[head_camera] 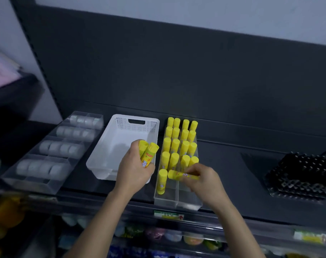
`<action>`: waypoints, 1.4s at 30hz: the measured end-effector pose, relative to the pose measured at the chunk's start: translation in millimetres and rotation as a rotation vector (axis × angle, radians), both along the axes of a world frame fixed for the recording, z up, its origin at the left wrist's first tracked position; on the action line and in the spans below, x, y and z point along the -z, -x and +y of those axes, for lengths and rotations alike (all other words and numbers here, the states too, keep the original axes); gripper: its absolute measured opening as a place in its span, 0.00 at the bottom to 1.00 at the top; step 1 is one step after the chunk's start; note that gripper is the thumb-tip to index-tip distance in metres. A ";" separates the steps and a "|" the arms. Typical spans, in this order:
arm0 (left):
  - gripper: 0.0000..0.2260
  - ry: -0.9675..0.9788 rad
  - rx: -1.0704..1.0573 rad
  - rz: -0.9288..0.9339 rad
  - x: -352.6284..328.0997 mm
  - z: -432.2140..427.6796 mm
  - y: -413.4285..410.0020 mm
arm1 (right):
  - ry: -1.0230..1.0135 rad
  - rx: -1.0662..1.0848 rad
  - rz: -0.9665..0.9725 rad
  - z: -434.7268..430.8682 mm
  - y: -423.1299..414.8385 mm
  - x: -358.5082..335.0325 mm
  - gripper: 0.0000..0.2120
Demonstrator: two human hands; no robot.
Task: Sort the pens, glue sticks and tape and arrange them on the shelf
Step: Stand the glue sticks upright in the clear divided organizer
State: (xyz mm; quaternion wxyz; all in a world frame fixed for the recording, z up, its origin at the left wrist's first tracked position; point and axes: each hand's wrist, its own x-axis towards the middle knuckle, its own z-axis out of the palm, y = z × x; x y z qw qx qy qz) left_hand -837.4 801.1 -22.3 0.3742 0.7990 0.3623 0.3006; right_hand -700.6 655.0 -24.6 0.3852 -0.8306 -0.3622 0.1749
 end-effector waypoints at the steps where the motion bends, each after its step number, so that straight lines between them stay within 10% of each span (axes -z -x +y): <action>1: 0.21 0.005 -0.014 -0.006 -0.7 -4.5 1.0 | 0.009 -0.032 -0.027 0.6 -1.4 -1.5 0.06; 17: 0.14 0.257 -0.272 -0.095 13.7 -64.1 15.5 | 0.132 -0.333 -0.202 28.5 4.1 22.6 0.08; 42: 0.13 0.190 0.381 -0.014 -8.0 -72.1 -1.3 | -0.525 0.095 0.586 -21.7 30.9 -28.6 0.11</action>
